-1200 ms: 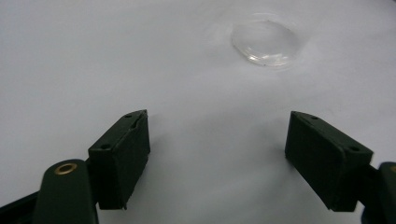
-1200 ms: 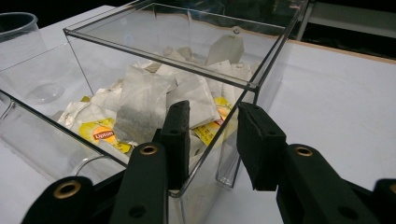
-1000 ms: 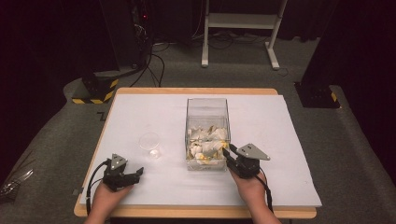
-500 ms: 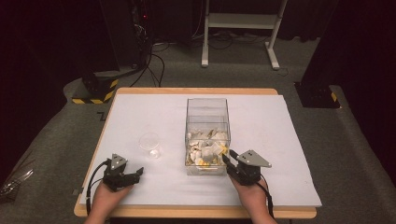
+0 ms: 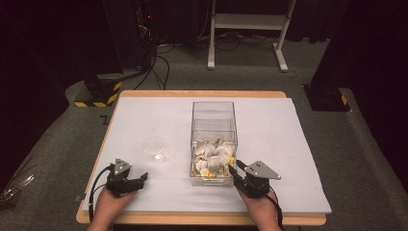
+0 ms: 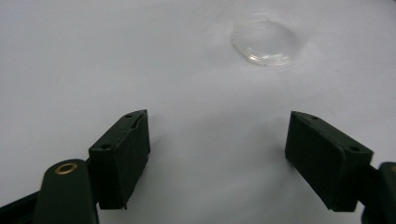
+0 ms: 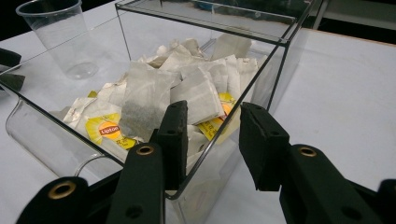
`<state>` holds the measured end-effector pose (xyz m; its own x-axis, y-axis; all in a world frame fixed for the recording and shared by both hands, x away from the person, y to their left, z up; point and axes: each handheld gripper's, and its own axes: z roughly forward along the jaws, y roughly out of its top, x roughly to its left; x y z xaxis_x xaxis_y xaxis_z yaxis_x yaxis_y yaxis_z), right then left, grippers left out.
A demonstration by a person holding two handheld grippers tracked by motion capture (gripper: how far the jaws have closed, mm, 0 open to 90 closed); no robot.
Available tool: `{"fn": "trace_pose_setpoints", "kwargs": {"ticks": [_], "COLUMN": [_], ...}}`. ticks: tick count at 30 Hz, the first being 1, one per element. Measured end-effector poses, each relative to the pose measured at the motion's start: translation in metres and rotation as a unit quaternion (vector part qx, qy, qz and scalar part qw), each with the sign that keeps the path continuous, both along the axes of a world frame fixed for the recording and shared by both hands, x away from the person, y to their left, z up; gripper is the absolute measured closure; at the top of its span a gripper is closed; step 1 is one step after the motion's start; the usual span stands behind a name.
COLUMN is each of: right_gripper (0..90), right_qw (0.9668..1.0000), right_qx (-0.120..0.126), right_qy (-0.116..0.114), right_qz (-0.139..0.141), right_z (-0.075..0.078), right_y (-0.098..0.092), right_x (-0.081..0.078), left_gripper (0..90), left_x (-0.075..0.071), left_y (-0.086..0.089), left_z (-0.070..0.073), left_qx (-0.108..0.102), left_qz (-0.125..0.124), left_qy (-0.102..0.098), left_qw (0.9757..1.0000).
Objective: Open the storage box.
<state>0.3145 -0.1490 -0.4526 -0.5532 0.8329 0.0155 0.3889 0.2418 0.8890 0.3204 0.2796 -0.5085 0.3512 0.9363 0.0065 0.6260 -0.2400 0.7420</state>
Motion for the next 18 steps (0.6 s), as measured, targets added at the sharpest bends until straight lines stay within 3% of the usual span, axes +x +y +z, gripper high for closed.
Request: {"fn": "trace_pose_setpoints", "kwargs": {"ticks": [18], "right_gripper": [61.9], "right_qw": [1.0000], "right_qx": [0.005], "right_qy": [0.001], "right_qz": [0.003], "right_z": [0.000], "right_y": [-0.001], "right_x": [-0.013], "left_gripper": [22.3], "left_x": [0.000], "left_y": [0.000], "left_z": [0.000], "left_qx": [0.000], "left_qz": [0.000], "left_qy": [-0.001], "left_qw": [1.0000]}}
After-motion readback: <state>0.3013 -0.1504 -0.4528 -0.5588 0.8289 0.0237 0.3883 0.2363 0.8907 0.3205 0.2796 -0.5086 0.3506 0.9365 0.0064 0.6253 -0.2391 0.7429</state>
